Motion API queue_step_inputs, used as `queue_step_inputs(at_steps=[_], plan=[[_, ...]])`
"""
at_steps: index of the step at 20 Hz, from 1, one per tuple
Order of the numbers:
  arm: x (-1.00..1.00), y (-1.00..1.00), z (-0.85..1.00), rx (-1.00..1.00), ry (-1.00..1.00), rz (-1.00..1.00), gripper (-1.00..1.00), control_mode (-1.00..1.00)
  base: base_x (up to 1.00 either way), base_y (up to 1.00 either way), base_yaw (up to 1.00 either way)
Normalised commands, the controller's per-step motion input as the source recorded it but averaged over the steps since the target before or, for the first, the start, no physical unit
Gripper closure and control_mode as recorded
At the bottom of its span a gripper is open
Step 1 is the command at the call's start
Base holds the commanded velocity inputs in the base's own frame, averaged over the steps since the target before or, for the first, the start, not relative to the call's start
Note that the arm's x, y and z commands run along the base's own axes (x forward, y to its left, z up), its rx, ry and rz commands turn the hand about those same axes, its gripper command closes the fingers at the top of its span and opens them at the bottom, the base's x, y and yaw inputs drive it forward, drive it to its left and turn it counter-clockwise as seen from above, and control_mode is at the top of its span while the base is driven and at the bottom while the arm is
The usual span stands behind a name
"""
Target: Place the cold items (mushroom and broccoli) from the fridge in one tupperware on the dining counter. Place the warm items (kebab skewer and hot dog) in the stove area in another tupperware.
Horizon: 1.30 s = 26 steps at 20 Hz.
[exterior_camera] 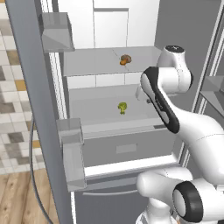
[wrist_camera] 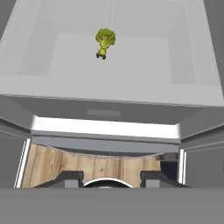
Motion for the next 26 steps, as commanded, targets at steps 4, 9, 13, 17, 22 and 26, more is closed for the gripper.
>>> queue_step_inputs(at_steps=[4,9,13,17,22,26], plan=[[-0.15,0.0,0.09,0.06,-0.15,0.0,-1.0,-1.0,0.0,0.0,0.0],[-0.15,-0.01,0.61,0.19,-0.49,0.0,-1.0,-1.0,0.0,0.0,0.0],[0.0,0.0,0.82,0.15,-0.44,0.0,-1.0,-1.0,0.0,0.0,0.0],[0.0,-0.01,0.84,0.06,-0.37,-0.06,-1.0,-1.0,0.0,0.0,0.0],[0.22,0.04,0.31,-0.01,-0.16,-0.08,-1.0,-1.0,0.0,0.0,0.0],[0.59,0.06,0.0,-0.04,0.01,-0.02,-1.0,-1.0,0.0,0.0,0.0]])
